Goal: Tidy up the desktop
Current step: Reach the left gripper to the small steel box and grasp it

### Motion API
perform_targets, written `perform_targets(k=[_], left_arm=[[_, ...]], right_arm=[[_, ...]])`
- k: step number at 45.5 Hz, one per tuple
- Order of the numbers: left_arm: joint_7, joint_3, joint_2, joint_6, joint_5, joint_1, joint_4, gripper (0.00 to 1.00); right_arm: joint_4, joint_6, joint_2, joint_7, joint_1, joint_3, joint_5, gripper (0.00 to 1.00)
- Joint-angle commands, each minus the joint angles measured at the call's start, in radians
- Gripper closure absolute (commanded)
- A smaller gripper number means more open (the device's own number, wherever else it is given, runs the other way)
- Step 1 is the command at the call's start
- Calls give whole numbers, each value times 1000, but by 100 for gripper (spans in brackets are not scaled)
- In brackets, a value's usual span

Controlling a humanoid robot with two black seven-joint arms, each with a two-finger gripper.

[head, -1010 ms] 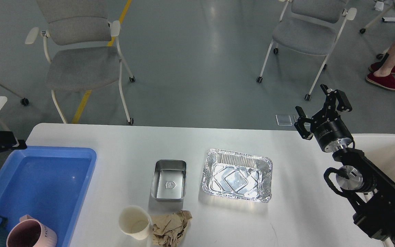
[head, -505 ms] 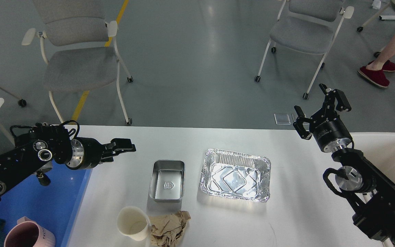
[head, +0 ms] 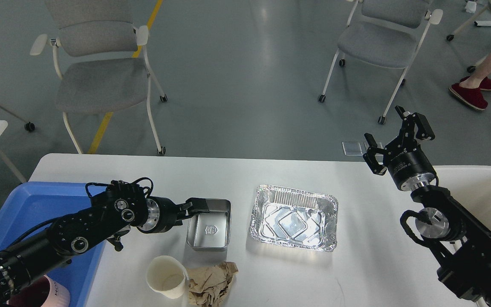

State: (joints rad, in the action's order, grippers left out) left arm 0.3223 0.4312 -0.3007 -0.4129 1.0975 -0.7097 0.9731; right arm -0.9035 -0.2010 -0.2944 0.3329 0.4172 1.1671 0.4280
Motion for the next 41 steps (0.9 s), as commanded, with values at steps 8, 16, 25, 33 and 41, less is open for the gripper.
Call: perform_targets(k=[8, 16, 25, 33, 41], left_arm=[[1, -46, 29, 20, 28, 4, -8, 31], [3, -60, 54, 51, 28, 9, -17, 36], [4, -66, 67, 37, 25, 12, -28, 62], [15, -68, 69, 12, 13, 18, -28, 90], [34, -68, 67, 16, 15, 16, -28, 100]], right_arm=[[3, 0, -3, 0, 0, -1, 0, 0], [5, 0, -6, 0, 0, -1, 0, 0], [6, 0, -8, 0, -2, -1, 0, 0], [8, 0, -8, 0, -3, -1, 0, 0], [11, 0, -8, 0, -3, -3, 0, 0]])
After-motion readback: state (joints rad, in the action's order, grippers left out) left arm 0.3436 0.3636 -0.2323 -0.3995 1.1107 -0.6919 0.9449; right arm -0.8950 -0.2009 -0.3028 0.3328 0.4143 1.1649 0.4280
